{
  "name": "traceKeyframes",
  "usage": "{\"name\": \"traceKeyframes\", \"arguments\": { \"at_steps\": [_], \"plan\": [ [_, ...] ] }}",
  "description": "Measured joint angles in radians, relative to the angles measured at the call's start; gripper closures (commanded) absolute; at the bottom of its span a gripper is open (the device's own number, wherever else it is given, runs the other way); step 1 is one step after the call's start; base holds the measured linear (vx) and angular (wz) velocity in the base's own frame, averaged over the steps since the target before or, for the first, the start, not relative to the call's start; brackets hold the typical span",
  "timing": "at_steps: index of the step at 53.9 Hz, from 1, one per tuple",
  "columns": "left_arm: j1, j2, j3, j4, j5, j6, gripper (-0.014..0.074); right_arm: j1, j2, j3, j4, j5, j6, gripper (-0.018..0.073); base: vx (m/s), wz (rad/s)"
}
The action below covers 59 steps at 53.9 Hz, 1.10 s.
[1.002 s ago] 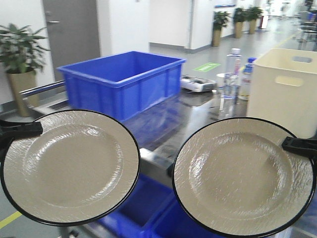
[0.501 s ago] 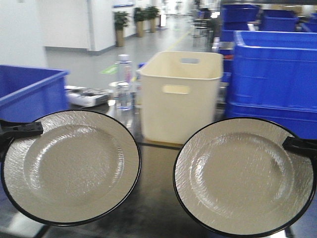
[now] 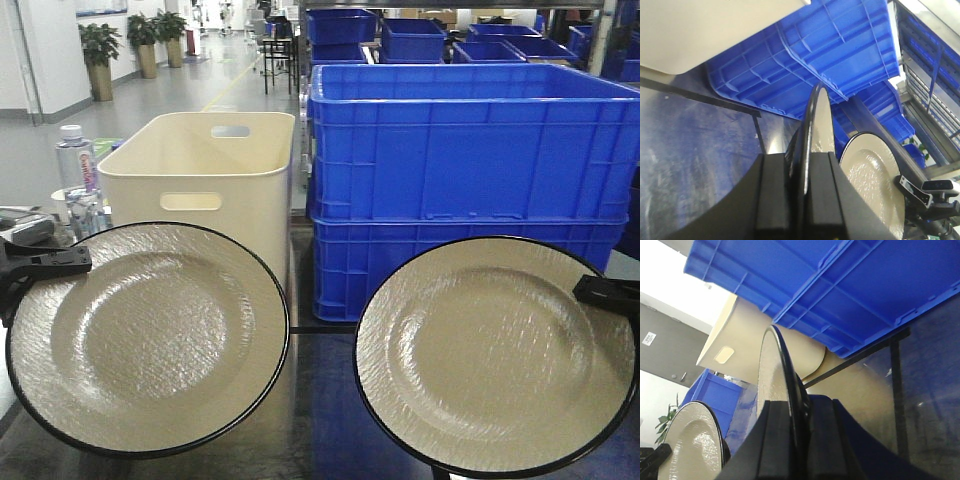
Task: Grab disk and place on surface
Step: 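Drive to the steel table with the cream bin and blue crates, then lower the left gripper's plate onto the table and release it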
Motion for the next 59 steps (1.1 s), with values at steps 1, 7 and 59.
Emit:
{"name": "traceKeyframes", "arguments": {
  "at_steps": [1, 7, 59],
  "plan": [
    [0.000, 0.000, 0.000, 0.000, 0.000, 0.000, 0.0598, 0.000, 0.000, 0.000, 0.000, 0.000, 0.000, 0.0568, 0.04, -0.15],
    [0.000, 0.000, 0.000, 0.000, 0.000, 0.000, 0.0598, 0.000, 0.000, 0.000, 0.000, 0.000, 0.000, 0.0568, 0.02, -0.08],
    [-0.079, 0.019, 0.000, 0.103, -0.107, -0.001, 0.0598, 0.000, 0.000, -0.002, 0.142, -0.021, -0.048, 0.0568, 0.00, 0.00]
  ]
}}
